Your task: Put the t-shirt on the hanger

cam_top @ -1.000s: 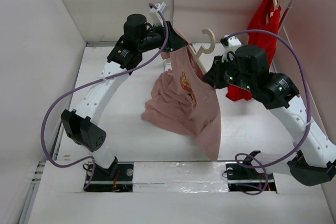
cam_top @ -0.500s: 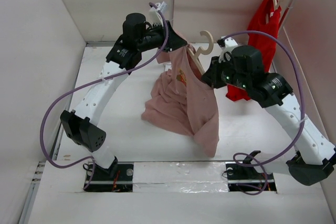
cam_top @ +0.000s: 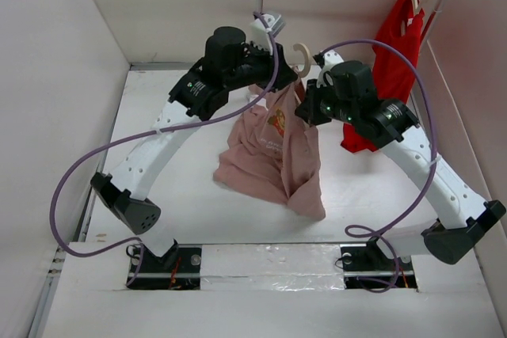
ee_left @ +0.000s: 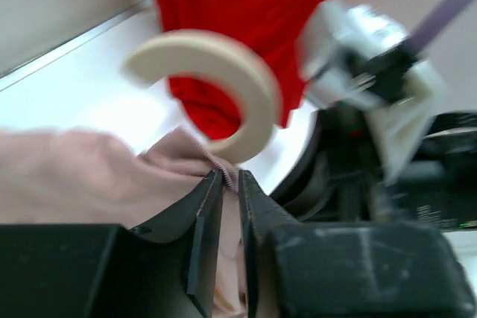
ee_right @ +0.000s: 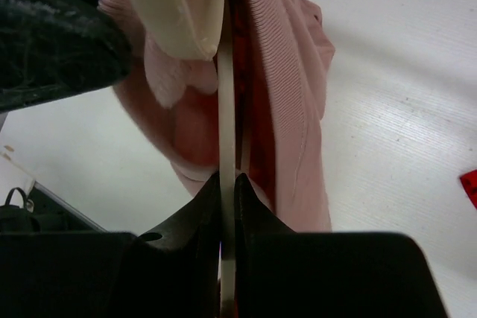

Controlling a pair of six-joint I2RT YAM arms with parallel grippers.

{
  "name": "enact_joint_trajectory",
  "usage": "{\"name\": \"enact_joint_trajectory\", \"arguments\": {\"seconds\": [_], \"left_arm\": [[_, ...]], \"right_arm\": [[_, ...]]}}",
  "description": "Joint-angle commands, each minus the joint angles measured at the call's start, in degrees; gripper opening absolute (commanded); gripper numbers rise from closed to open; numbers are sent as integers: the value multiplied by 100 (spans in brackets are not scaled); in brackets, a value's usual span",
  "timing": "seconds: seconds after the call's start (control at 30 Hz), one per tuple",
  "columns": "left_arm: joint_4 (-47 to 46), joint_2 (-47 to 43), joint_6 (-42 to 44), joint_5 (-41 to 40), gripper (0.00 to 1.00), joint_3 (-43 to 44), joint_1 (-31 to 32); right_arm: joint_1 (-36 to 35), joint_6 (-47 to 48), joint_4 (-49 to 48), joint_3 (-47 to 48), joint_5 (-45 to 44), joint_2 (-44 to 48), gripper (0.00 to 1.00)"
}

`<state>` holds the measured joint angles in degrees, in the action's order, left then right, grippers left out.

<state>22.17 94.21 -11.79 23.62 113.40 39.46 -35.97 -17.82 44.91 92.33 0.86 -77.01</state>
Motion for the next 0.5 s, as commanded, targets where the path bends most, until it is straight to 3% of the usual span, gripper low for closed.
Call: {"name": "enact_joint_trajectory", "arguments": {"seconds": [0.0,0.17,0.37,0.47], "left_arm": [[-362,-649,99,-1208,13,-415,-97],[-170,-817,28,-2509,22,-521,-97],[-784,-1159,-304,-2528,57,-1442,-228],[-899,-923,-962,-1996,59,-1287,-824]], "right_arm": [[37,-2,-597,373,-209,160,0],[90,-28,-649,373,-218,222,0],[142,-46,-711,417,44,300,0],[142,-54,-703,382,265,406,0]]}}
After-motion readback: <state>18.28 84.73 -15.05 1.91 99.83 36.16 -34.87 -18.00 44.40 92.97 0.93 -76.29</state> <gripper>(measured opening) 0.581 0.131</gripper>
